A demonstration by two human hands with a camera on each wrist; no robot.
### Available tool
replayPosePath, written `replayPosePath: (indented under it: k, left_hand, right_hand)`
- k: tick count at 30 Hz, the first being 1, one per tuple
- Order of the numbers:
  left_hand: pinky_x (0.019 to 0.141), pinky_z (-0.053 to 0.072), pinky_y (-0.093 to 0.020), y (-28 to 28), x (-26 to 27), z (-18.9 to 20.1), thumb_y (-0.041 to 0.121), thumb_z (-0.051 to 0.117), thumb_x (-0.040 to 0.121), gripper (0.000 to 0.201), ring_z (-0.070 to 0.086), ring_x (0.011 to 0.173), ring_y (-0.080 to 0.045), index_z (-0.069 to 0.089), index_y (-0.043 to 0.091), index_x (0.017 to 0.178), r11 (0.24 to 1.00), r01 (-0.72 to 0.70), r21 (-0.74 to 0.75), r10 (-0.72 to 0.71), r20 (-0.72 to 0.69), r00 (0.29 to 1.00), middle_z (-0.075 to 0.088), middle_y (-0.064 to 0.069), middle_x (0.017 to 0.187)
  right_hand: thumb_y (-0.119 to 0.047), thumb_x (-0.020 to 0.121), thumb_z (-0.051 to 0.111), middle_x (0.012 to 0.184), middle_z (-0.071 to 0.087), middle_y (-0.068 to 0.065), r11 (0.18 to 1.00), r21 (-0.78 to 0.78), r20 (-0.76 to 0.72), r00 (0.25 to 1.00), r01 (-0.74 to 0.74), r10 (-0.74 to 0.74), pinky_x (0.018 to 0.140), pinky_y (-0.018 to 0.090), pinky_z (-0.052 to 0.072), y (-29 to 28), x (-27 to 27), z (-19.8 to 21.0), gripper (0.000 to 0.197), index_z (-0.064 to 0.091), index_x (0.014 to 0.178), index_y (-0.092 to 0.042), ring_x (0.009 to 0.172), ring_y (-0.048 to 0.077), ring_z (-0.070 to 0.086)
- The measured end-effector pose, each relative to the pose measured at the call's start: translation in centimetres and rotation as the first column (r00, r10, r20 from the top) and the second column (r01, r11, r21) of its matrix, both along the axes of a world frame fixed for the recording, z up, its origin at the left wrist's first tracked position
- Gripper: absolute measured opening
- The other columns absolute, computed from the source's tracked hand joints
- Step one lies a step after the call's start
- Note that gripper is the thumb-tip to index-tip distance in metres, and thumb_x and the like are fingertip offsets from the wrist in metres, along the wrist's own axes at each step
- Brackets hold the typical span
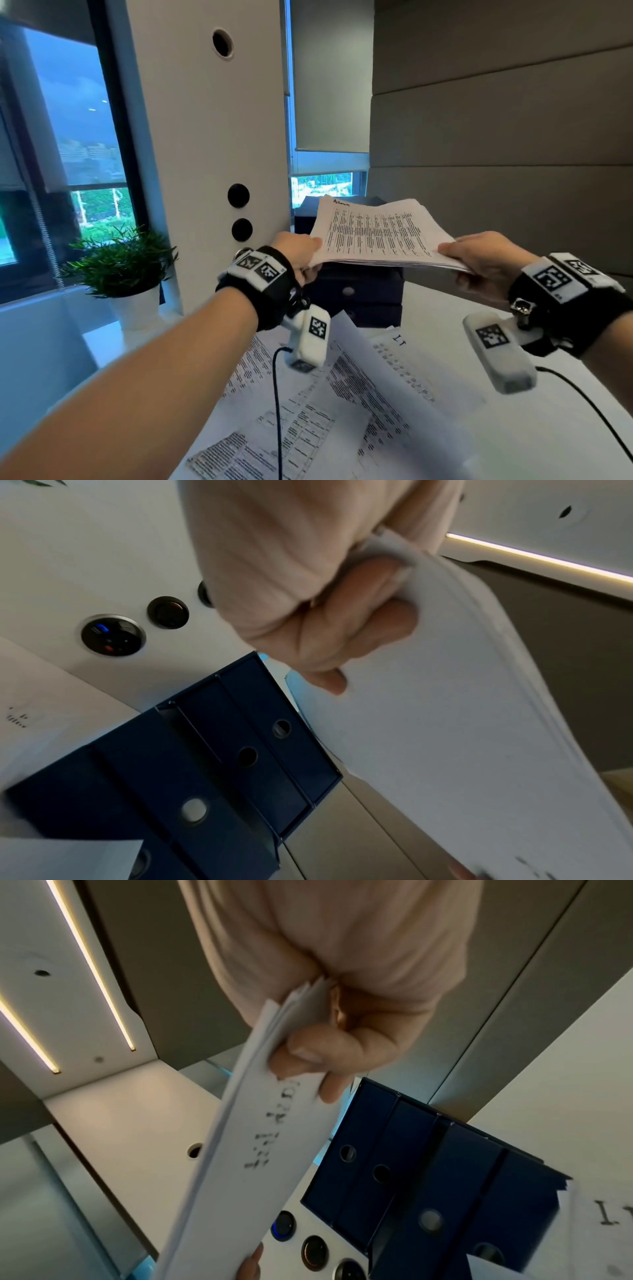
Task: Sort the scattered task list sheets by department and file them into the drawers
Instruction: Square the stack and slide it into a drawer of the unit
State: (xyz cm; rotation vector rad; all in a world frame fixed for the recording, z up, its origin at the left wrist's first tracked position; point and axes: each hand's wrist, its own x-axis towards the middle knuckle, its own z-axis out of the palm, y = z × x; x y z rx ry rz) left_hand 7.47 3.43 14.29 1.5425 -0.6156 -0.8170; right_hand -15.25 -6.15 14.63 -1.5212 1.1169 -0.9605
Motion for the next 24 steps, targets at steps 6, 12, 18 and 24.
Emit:
replayPosePath:
  k: [6, 12, 18, 24]
  left_hand:
    - [0.030, 0.023, -0.008, -1.3, 1.2, -0.8, 0.011, 0.043, 0.098, 0.014, 0.040, 0.025, -0.008, 0.054, 0.007, 0.090, 0.999, -0.041, 0.006, 0.042, -0.053, 0.998, 0.055, -0.007, 0.072]
    - [0.037, 0.034, -0.016, -2.0, 2.9, -2.2, 0.011, 0.048, 0.094, 0.012, 0.045, 0.036, -0.012, 0.056, 0.009, 0.085, 0.999, -0.051, 0.015, 0.050, 0.066, 0.997, 0.054, -0.007, 0.073]
    - [0.045, 0.034, -0.020, 1.1, 5.3, -3.3, 0.016, 0.049, 0.095, 0.016, 0.047, 0.054, -0.020, 0.063, 0.022, 0.089, 0.979, -0.176, -0.106, 0.192, 0.171, 0.966, 0.058, -0.007, 0.070]
    - [0.033, 0.019, -0.006, 4.7, 6.5, -2.5, 0.009, 0.043, 0.098, 0.030, 0.024, 0.023, -0.008, 0.048, 0.010, 0.069, 1.000, 0.008, 0.001, -0.008, 0.089, 0.996, 0.036, -0.004, 0.044]
  right_hand:
    - [-0.008, 0.092, 0.059, 0.050, 0.054, 0.006, 0.999, 0.030, -0.057, 0.998, 0.019, -0.017, 0.034, 0.016, 0.035, -1.3, 1.3, 0.1, 0.012, 0.060, 0.082, -0.003, 0.028, 0.011, 0.046]
    - [-0.008, 0.091, 0.060, 0.060, 0.057, 0.009, 0.998, 0.041, -0.151, 0.987, -0.040, 0.046, 0.038, 0.020, 0.040, -1.6, 1.7, -0.8, 0.012, 0.064, 0.084, 0.000, 0.043, 0.016, 0.049]
    - [-0.012, 0.091, 0.062, 0.086, 0.067, 0.010, 0.981, 0.050, -0.217, 0.957, -0.188, 0.194, 0.052, 0.028, 0.052, 0.6, 1.7, -1.8, 0.026, 0.060, 0.116, -0.007, 0.061, 0.020, 0.064]
    - [-0.018, 0.092, 0.059, 0.114, 0.069, 0.009, 0.899, 0.080, 0.063, 0.903, -0.430, 0.426, 0.085, 0.055, 0.053, 3.6, 4.2, -0.2, 0.029, 0.052, 0.121, -0.018, 0.099, 0.029, 0.066]
